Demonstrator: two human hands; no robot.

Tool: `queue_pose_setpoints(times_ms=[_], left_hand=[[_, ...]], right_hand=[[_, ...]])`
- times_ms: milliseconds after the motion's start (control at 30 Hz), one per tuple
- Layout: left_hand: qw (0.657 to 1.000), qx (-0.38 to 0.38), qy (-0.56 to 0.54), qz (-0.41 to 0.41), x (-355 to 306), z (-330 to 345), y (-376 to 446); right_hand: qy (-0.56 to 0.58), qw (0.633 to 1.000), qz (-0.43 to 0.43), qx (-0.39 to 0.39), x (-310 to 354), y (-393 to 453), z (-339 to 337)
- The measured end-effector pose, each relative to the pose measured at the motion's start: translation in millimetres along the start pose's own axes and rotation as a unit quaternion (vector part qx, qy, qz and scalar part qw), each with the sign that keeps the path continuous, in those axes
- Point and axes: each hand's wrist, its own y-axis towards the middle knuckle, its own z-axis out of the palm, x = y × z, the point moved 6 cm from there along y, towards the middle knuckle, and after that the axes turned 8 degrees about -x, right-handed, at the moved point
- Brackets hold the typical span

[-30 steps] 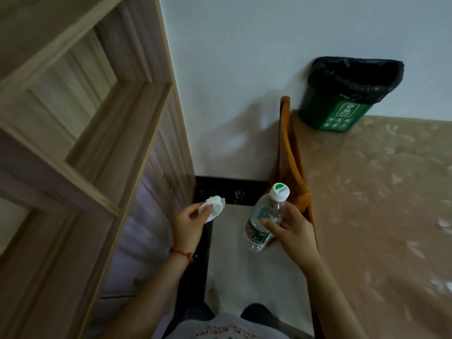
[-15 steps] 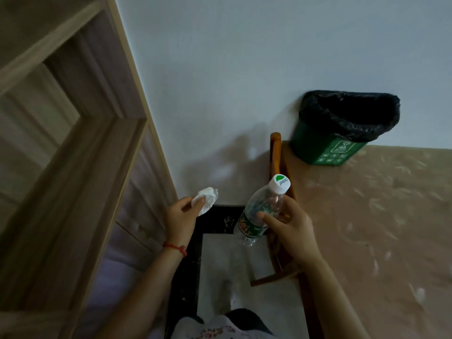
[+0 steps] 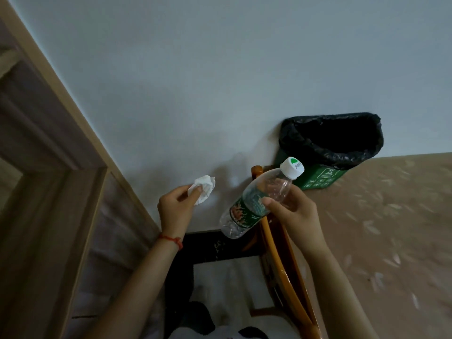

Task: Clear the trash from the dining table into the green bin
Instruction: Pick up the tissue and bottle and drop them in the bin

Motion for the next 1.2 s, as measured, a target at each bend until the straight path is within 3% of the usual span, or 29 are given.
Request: queue_pose_setpoints(times_ms=[267,700,867,1200], left_hand=[[0.991,0.111,0.018,0.073,-16.4,70.9,55.5],[0.956,0.285,-0.013,0.067,-38.0,171.2,74.5],[0.947,0.314,-0.017,0.064,-44.2,195.4,67.2],[0.951,0.301,-0.005,0.073,-50.5,225.4,73.2]], right_hand=[[0.031,0.991,0.017,-0.127,8.2,33.9,-13.1],[0.032,0.944,0.022,-0.327,16.7,29.3,-55.4],[0.031,0.932,0.026,-0.360,15.7,35.2,-71.3],[0.043,0.924,0.050,-0.377,18.1,78.6,-124.5]])
